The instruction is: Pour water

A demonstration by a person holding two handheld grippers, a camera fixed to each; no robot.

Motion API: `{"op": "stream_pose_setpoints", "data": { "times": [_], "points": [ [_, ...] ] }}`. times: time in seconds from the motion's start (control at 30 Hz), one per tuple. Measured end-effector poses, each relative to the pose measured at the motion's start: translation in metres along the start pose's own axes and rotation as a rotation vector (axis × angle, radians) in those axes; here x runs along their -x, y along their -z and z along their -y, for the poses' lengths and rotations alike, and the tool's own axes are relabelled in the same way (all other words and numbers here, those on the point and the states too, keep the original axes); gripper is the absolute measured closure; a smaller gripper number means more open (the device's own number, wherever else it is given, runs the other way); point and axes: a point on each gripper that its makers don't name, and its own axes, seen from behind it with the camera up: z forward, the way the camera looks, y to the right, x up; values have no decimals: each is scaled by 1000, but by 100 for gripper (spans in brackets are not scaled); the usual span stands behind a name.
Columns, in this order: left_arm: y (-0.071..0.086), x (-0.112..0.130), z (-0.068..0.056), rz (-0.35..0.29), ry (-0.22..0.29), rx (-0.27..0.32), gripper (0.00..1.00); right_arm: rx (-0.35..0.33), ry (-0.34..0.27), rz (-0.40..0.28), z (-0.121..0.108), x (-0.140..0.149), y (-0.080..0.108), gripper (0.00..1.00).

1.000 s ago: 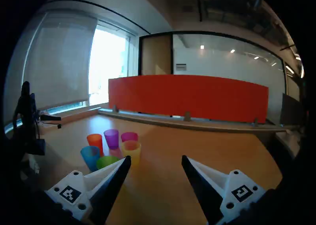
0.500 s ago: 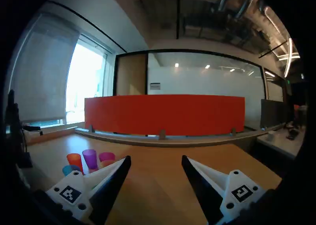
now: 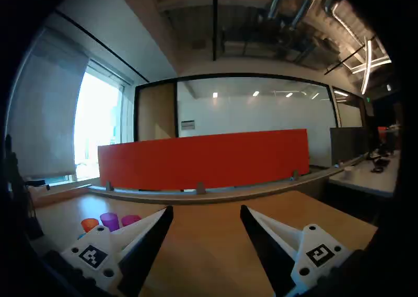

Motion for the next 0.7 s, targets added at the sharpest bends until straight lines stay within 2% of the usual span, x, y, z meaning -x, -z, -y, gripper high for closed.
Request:
{"op": "stream_pose_setpoints", "data": {
  "times": [0.2,0.4,0.7],
  "points": [
    [-1,9,-3,1,-15,-29,4,-6,-13,17,3,2,1,1],
    [-3,18,-2,-6,6,-53,4,-8,5,29,8,2,2,1],
    [-9,30,-1,-8,-10,-74,4,-5,29,37,14,-1,1,1]
  ]
}}
